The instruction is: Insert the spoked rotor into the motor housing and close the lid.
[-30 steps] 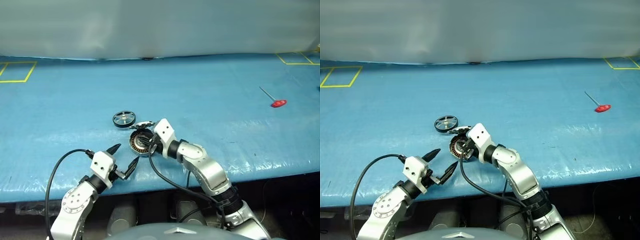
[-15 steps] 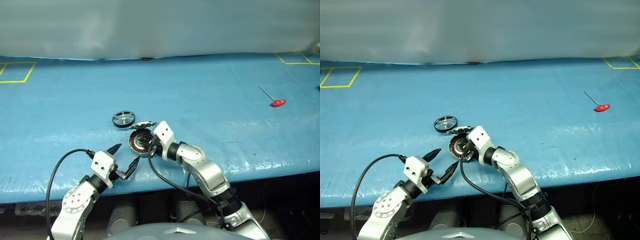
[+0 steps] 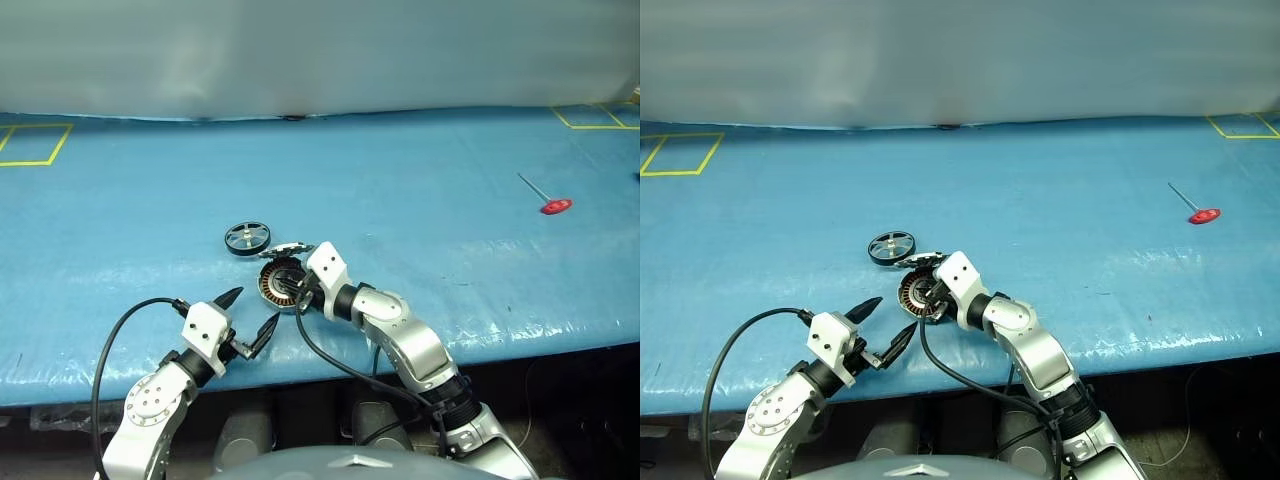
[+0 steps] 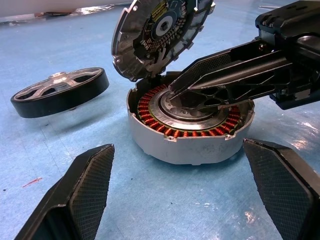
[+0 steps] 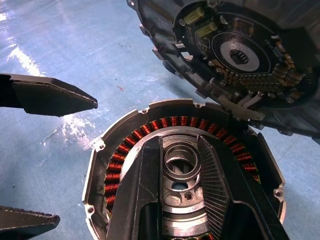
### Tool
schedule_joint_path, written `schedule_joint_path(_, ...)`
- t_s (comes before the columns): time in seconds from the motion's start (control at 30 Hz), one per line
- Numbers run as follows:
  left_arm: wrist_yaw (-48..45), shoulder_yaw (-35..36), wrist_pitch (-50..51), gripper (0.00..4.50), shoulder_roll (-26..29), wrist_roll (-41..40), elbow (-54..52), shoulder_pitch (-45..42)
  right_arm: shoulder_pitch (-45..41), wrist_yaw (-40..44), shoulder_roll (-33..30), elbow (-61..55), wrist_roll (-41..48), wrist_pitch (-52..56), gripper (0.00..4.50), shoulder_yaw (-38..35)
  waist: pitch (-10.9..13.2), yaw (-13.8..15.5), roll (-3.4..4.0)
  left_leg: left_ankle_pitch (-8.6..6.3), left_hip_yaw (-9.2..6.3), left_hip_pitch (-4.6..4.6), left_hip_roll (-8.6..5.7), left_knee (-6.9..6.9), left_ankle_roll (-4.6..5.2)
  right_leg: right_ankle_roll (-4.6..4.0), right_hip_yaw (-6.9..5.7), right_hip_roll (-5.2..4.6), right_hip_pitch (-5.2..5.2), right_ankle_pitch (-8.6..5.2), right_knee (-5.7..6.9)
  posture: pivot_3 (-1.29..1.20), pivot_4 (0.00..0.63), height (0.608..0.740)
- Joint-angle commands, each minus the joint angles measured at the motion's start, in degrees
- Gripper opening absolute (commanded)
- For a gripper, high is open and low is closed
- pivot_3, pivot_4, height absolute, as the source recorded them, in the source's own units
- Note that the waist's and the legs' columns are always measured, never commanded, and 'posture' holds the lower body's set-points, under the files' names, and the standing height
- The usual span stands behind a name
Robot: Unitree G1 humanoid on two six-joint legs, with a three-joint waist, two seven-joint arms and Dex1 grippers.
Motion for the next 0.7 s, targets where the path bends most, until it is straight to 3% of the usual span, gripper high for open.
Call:
schedule_joint_path(0.03,0.25,-0.08,-0.90,4.50,-0.39,0.29,-0.60,0.03,0.22,0.23,-0.50,-1.16,0.06,0.36,0.68,-0.33,0.00,0.00,0.00,0.00,0.00,0.00,0.00,0.00,0.00,0.00,0.00,0.00,0.00,0.00,0.00,0.00,0.150,0.740)
schedule_joint_path(0.33,0.01,-0.31,-1.07,4.50,-0.63,0.44,-0.15,-0.08,0.11,0.50,-1.17,-2.29,0.89,1.32,0.68,-0.80,-0.01,0.01,0.00,0.00,0.00,0.01,0.00,0.01,0.00,0.01,0.00,0.00,0.01,0.00,0.00,0.00,0.150,0.740)
schedule_joint_path(0.57,-0.04,-0.34,-1.14,4.50,-0.68,0.48,0.04,0.03,0.15,0.48,0.15,-4.09,3.09,2.59,2.98,-2.04,0.00,0.01,0.00,0.00,0.00,0.00,0.00,0.01,0.00,0.01,0.00,0.00,0.01,0.00,0.00,0.00,0.150,0.740)
schedule_joint_path(0.7,-0.07,-0.27,-1.20,4.50,-0.75,0.44,0.12,0.12,-0.18,1.80,0.97,-8.72,7.53,4.66,2.98,-4.02,0.00,0.01,0.00,0.00,0.00,0.00,0.00,0.01,0.00,0.02,0.00,0.00,0.00,0.01,0.00,0.00,0.150,0.740)
